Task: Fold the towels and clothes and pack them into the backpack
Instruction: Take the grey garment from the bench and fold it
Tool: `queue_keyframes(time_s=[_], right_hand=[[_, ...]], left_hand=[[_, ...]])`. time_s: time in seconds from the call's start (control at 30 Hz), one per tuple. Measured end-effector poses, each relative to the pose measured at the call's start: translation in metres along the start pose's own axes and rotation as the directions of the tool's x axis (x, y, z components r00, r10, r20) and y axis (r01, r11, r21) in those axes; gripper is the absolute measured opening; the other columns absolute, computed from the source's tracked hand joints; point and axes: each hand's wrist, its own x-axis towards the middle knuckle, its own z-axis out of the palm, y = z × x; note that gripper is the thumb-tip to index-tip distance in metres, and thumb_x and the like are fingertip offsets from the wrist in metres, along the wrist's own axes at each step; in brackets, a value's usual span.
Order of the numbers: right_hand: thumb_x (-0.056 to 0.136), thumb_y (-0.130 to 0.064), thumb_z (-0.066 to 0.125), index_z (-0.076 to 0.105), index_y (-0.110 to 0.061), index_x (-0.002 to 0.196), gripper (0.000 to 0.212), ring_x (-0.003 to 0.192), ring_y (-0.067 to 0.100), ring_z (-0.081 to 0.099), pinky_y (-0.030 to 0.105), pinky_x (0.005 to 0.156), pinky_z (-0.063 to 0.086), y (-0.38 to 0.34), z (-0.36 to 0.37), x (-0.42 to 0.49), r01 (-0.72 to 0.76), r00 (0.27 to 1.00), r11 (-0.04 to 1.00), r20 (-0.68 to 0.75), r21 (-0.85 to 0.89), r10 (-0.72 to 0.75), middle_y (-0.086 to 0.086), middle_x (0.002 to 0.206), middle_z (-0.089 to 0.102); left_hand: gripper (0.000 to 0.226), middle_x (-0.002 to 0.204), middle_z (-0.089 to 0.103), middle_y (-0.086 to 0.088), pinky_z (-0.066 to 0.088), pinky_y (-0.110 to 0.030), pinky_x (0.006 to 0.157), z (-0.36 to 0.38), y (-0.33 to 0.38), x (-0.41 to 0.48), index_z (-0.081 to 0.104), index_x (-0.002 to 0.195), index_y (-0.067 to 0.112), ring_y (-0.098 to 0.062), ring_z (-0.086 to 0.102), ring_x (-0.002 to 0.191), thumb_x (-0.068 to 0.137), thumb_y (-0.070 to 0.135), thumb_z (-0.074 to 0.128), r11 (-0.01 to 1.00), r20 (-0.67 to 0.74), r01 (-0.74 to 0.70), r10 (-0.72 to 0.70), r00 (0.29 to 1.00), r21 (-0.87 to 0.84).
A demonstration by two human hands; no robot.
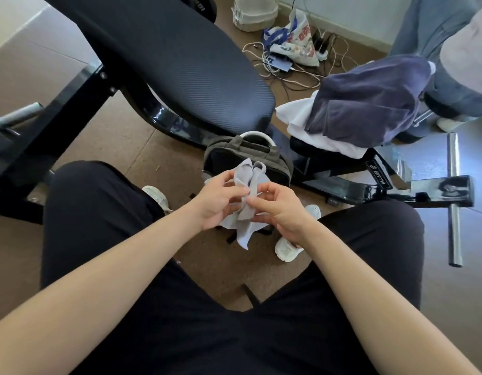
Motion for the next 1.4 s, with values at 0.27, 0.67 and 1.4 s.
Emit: queue_keyframes(time_s=[0.27,0.67,1.4], right_hand=[[0.088,-0.002,0.076,0.065,-0.008,0.091,0.013,0.071,0.021,0.063,0.032,0.059,0.058,-0.007,-0.001,-0.002,0.105,0.985,0.994,-0.137,-0.041,-0.109,0.015,0.084,0.059],[0.089,0.003,0.072,0.075,-0.01,0.1,0.017,0.078,0.016,0.07,0.029,0.072,0.06,-0.004,0.015,-0.009,0.285,0.947,0.945,-0.106,-0.163,-0.304,0.007,0.088,0.074],[0.086,-0.004,0.078,0.079,-0.021,0.095,0.019,0.087,0.01,0.07,0.021,0.077,0.053,-0.001,0.008,-0.015,0.428,0.876,0.77,0.009,-0.474,-0.482,-0.004,0.092,0.075]], left_hand=[[0.011,0.089,0.066,-0.005,0.051,-0.029,0.063,-0.001,0.007,0.001,0.061,0.107,0.015,-0.019,0.059,0.076,0.102,0.006,0.058,0.999,-0.092,-0.011,0.007,0.996,-0.046],[0.01,0.082,0.06,-0.005,0.051,-0.028,0.062,-0.001,0.013,-0.003,0.052,0.113,0.012,-0.018,0.056,0.072,0.104,0.006,0.052,0.991,-0.023,0.029,-0.033,0.999,-0.129],[0.006,0.089,0.066,-0.008,0.052,-0.026,0.051,-0.012,0.007,0.001,0.059,0.091,0.015,-0.019,0.064,0.071,0.09,0.011,0.063,0.968,-0.396,0.175,-0.092,0.914,0.18]])
